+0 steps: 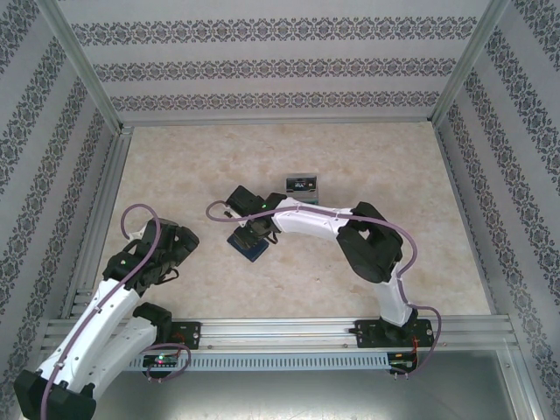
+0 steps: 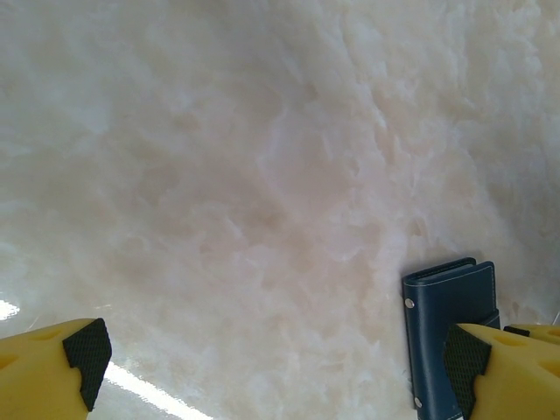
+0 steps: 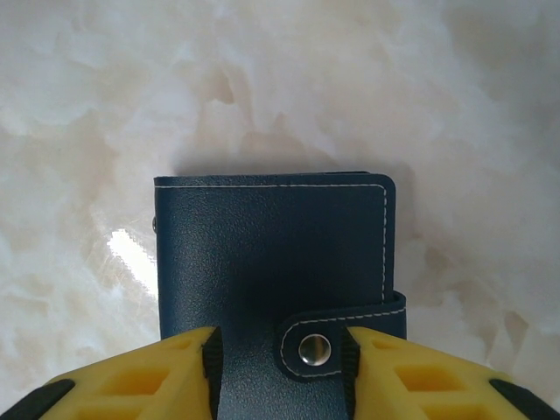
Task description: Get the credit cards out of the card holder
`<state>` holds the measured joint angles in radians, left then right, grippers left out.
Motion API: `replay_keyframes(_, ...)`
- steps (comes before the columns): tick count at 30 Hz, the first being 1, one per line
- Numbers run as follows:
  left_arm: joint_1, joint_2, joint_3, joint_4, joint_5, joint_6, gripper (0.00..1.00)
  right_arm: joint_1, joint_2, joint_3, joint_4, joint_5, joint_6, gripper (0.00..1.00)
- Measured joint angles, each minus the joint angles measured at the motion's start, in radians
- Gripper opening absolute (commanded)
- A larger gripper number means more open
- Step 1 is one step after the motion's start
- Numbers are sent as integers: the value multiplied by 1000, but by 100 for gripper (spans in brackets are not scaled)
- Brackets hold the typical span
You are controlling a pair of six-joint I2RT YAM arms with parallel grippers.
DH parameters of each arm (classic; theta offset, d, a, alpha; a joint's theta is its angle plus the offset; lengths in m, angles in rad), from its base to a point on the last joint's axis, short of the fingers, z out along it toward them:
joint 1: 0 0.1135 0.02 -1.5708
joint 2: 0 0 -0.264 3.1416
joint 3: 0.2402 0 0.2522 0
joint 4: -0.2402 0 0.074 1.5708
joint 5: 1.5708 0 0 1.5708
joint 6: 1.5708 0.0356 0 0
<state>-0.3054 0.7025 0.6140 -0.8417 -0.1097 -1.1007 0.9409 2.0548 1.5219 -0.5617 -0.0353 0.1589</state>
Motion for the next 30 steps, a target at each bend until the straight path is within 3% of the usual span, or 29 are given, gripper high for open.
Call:
replay_keyframes(9, 0, 16, 0, 0, 0, 0, 99, 0, 23, 3, -11, 0, -29, 49)
replay_keyframes(11, 0, 17, 0, 0, 0, 0, 99, 0, 23, 0, -11, 2, -34, 46)
replay_keyframes(14, 0, 18, 0, 1, 0, 0, 99, 0, 23, -1, -11, 8, -40, 31)
replay_keyframes(18, 0, 25, 0, 1, 1, 0, 100, 0, 23, -1, -11, 11, -45, 19)
replay_keyframes(21, 0, 27, 0, 2, 4, 1, 99, 0, 21, -1, -10, 13, -45, 1)
replay_keyframes(27, 0, 50, -2, 58, 68, 27, 95, -3, 0, -16, 0, 5, -6, 0)
replay_keyframes(30, 0, 85, -6, 119, 130, 47, 80, -18, -31, -50, 16, -33, 46, 0)
